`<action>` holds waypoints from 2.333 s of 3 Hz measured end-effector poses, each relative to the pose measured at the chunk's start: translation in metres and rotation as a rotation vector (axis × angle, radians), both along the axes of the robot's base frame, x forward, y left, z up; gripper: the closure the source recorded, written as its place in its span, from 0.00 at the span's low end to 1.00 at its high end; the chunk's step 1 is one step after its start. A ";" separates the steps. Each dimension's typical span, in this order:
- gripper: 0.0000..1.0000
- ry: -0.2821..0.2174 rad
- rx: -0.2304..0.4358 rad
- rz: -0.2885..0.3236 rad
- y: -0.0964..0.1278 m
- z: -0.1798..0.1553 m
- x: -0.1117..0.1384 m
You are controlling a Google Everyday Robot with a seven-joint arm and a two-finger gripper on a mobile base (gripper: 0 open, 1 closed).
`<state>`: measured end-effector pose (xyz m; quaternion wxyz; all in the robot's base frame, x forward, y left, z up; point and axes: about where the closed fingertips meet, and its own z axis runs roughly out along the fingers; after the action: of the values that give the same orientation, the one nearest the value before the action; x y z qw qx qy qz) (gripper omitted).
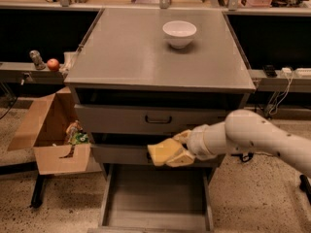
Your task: Place sponge into bottom drawer
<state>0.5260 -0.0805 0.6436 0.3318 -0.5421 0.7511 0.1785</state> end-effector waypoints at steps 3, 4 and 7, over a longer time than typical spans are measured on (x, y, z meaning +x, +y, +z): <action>1.00 0.090 0.156 -0.146 -0.028 -0.084 -0.010; 1.00 0.056 0.171 -0.164 -0.038 -0.104 -0.012; 1.00 0.158 0.160 -0.181 -0.067 -0.224 -0.015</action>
Offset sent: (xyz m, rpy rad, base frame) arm -0.0095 -0.0475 -0.1186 0.2272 0.1399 -0.2252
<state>0.5109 -0.1473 0.4200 0.3286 -0.4282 0.8040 0.2495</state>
